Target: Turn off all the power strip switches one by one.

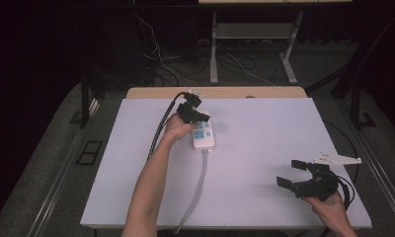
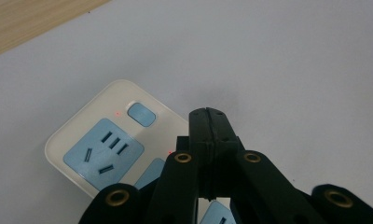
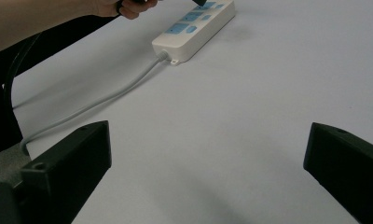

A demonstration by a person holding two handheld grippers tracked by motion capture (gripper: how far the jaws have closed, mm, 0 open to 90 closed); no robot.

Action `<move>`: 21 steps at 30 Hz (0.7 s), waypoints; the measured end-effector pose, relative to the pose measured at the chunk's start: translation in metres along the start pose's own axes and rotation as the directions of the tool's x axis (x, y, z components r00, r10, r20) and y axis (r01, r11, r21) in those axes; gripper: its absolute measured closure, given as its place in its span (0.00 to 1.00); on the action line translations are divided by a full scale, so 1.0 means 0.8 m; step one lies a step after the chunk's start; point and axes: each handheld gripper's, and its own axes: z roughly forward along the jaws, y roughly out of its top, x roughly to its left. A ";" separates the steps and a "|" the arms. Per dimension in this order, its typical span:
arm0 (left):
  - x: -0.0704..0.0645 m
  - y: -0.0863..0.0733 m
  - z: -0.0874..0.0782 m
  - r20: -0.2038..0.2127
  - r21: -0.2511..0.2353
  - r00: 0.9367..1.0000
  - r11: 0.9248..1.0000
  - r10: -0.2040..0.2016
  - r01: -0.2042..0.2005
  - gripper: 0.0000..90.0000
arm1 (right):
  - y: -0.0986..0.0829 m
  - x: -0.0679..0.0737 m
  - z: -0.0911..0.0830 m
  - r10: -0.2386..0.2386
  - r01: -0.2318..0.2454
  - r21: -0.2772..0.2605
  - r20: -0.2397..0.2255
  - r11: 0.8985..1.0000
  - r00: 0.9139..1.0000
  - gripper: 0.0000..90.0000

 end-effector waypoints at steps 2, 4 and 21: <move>0.001 0.000 0.001 -0.002 0.004 1.000 1.000 -0.001 0.001 0.99 | 0.000 0.000 0.000 -0.001 0.001 0.001 0.000 1.000 1.000 0.01; 0.001 -0.001 0.004 -0.007 0.004 1.000 1.000 -0.003 0.003 0.99 | 0.000 0.000 0.000 0.000 0.000 0.001 0.000 1.000 1.000 0.01; 0.002 -0.009 0.017 -0.007 0.033 1.000 0.999 0.000 0.000 0.99 | 0.000 0.000 0.001 -0.003 0.003 0.005 0.000 1.000 1.000 0.01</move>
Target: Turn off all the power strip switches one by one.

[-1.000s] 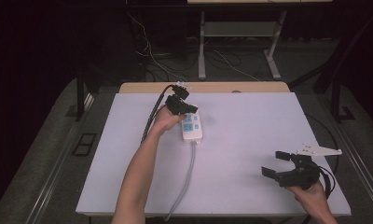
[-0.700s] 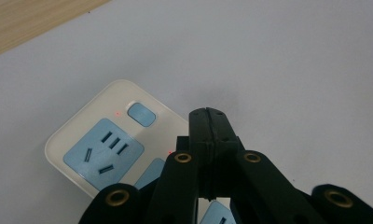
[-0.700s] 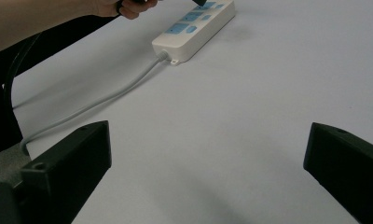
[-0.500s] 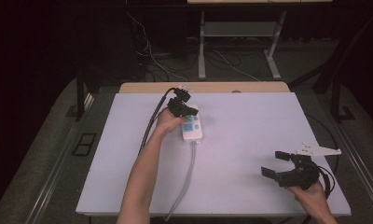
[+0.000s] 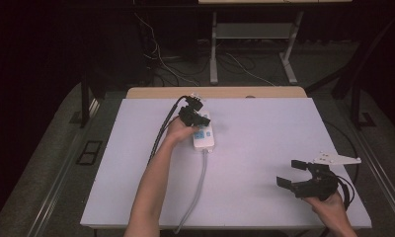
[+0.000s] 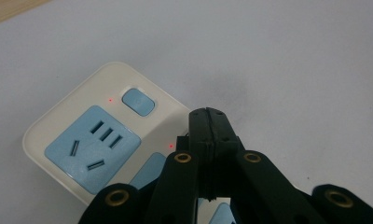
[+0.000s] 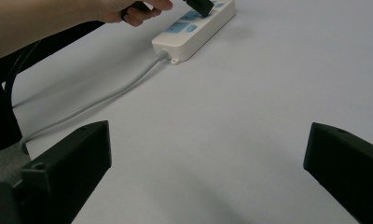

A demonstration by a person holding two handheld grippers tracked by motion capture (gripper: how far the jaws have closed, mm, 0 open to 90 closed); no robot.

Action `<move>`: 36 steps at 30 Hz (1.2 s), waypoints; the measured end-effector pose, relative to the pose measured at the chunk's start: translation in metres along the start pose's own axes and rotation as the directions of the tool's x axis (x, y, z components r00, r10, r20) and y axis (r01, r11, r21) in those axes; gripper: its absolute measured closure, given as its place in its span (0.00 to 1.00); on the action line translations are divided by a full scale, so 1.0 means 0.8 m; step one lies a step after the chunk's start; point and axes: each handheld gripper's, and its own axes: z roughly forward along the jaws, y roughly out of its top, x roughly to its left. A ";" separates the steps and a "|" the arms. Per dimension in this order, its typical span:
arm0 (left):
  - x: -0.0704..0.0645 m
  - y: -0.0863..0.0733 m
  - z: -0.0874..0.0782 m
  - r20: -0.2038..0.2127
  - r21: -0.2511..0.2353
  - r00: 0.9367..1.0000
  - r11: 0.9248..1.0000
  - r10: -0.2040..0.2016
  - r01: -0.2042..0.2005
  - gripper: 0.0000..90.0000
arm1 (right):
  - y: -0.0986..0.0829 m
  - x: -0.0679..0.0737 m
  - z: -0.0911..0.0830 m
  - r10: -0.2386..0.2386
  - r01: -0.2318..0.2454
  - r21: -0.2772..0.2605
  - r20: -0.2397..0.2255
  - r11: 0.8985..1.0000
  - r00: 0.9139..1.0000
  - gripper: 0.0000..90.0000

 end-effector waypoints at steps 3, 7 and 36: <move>0.001 0.000 -0.001 -0.004 0.003 1.000 1.000 0.001 -0.001 0.99 | 0.000 0.001 0.001 -0.003 0.003 0.001 0.001 1.000 1.000 0.01; 0.001 0.000 0.000 -0.005 0.002 1.000 1.000 -0.011 0.011 0.99 | 0.000 0.001 0.001 -0.002 0.002 0.002 0.001 1.000 1.000 0.01; 0.002 0.003 0.001 -0.006 0.028 0.998 0.998 -0.058 0.058 0.99 | 0.000 0.002 0.000 -0.006 0.006 -0.002 -0.002 1.000 1.000 0.01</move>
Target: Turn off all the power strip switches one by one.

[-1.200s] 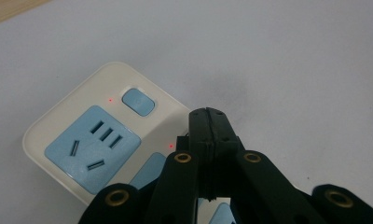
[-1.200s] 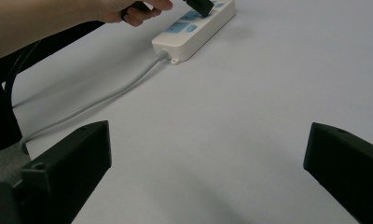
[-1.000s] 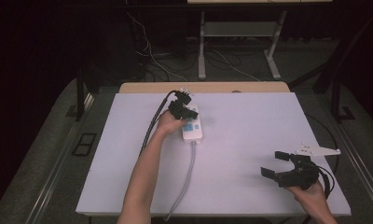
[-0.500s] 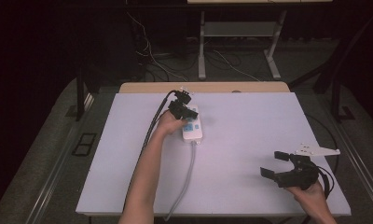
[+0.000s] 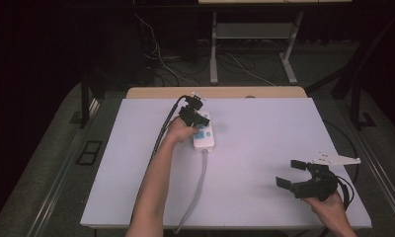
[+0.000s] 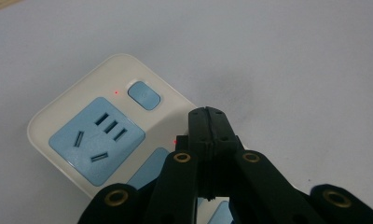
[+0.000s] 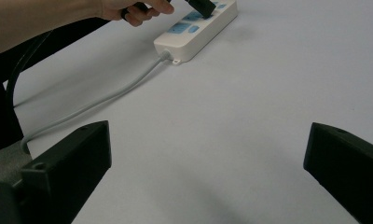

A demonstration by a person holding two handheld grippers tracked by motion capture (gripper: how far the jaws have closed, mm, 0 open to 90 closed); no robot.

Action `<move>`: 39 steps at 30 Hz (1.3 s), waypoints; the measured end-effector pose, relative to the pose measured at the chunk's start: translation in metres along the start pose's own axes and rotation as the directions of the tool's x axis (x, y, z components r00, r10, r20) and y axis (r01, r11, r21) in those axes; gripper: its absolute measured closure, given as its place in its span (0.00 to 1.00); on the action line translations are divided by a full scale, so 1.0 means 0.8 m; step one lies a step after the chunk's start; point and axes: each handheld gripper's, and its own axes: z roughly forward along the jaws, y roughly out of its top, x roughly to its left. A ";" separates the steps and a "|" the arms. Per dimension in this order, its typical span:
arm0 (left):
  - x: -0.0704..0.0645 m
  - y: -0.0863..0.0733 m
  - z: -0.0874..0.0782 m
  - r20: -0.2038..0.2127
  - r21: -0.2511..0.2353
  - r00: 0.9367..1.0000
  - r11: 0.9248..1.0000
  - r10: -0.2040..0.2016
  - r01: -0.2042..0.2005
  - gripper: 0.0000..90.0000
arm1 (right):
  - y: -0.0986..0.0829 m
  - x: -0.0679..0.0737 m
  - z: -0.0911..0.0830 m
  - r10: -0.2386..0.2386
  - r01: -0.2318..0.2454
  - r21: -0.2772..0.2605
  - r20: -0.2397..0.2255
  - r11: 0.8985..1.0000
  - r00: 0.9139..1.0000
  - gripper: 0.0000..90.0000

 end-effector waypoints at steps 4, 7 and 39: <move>-0.002 0.000 0.000 -0.009 0.002 1.000 1.000 0.014 -0.014 0.99 | 0.000 0.000 0.001 0.002 -0.002 0.002 0.001 1.000 1.000 0.01; -0.001 -0.001 0.000 -0.007 -0.003 1.000 1.000 0.009 -0.009 0.99 | 0.000 0.000 0.000 0.003 -0.003 0.002 0.001 1.000 1.000 0.01; 0.005 0.027 -0.031 -0.007 -0.052 0.999 0.998 0.037 -0.038 0.99 | 0.001 -0.002 0.002 0.008 -0.008 -0.002 0.002 1.000 1.000 0.01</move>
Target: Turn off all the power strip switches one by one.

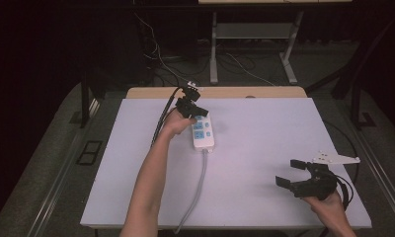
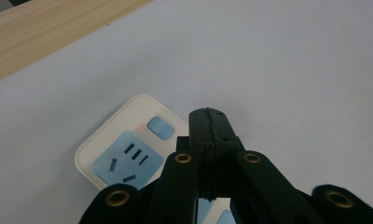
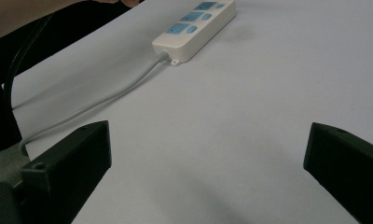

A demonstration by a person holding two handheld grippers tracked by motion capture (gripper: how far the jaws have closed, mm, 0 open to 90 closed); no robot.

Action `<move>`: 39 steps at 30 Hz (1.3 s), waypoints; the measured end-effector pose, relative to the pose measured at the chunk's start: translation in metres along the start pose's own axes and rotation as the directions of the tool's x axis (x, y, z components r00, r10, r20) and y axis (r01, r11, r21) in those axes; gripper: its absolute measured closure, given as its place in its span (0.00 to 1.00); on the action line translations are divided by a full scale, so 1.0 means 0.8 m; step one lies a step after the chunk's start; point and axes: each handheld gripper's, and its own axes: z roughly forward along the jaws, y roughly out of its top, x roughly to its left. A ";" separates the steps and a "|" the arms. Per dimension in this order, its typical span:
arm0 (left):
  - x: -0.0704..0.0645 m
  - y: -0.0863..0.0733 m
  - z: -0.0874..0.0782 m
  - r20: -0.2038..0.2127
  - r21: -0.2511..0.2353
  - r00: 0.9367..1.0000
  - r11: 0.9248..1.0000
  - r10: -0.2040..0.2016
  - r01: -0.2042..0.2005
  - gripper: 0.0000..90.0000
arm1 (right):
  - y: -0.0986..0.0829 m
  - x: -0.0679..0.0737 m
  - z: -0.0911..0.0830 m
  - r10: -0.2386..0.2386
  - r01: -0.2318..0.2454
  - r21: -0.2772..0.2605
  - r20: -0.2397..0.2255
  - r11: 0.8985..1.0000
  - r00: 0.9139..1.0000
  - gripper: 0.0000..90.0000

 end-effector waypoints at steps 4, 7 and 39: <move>0.001 0.007 0.000 -0.006 0.002 1.000 1.000 0.004 -0.004 0.99 | 0.000 -0.001 0.000 0.001 -0.001 -0.003 0.000 1.000 1.000 0.01; 0.002 0.014 -0.002 -0.007 -0.007 1.000 1.000 0.008 -0.008 0.99 | 0.000 -0.001 0.000 0.000 0.000 -0.003 0.000 1.000 1.000 0.01; 0.013 -0.001 0.038 -0.065 -0.014 0.994 0.997 -0.083 0.082 0.99 | 0.001 -0.002 0.000 0.004 -0.004 -0.007 -0.005 1.000 1.000 0.01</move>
